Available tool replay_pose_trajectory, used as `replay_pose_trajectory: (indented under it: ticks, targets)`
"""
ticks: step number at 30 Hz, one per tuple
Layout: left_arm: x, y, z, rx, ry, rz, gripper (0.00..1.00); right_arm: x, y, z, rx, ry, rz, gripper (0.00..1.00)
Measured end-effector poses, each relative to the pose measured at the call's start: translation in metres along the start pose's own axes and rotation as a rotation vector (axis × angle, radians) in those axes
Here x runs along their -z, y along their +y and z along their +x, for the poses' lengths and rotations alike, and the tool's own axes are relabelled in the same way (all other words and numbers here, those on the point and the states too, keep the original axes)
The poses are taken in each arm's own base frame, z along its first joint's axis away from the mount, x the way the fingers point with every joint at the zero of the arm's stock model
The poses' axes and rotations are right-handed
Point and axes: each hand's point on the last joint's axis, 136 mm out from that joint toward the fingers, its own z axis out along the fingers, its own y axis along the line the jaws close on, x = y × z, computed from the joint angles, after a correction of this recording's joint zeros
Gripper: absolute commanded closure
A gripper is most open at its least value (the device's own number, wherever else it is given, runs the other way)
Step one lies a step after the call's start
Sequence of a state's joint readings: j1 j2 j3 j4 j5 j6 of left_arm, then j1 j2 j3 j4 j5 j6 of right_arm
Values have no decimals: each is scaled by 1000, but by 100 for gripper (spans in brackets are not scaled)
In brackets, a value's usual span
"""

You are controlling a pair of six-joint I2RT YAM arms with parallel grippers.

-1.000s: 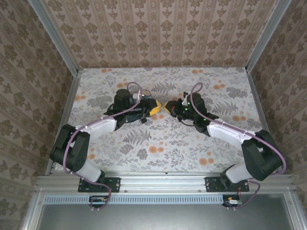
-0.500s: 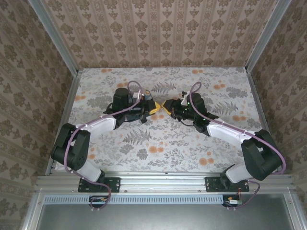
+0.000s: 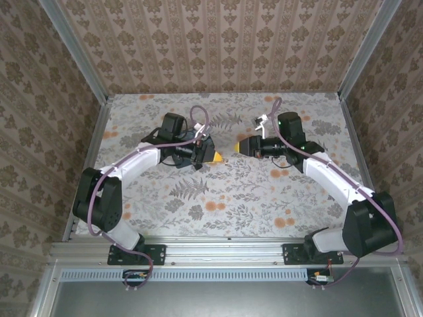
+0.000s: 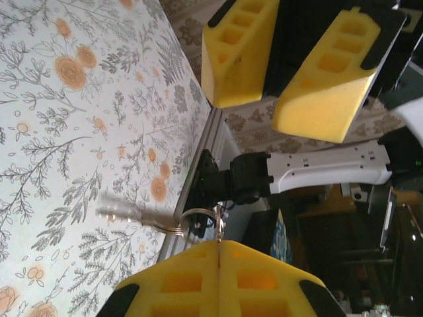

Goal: Unlock a padlock with a key

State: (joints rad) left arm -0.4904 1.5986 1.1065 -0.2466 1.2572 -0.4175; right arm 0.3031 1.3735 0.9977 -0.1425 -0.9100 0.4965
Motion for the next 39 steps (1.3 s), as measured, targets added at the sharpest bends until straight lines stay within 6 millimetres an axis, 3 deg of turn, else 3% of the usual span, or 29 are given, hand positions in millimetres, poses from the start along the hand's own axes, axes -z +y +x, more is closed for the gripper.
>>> replay_pose_trajectory:
  ticks: [9,18,39]
  targets:
    - [1,-8,7,-30,44,29,100,-9,15,24,60,140,-167,66]
    - [1,-10,7,-29,50,36,100,-19,30,39,93,195,-224,68]
    - [3,-8,5,-36,39,36,100,-23,27,32,97,171,-220,64]
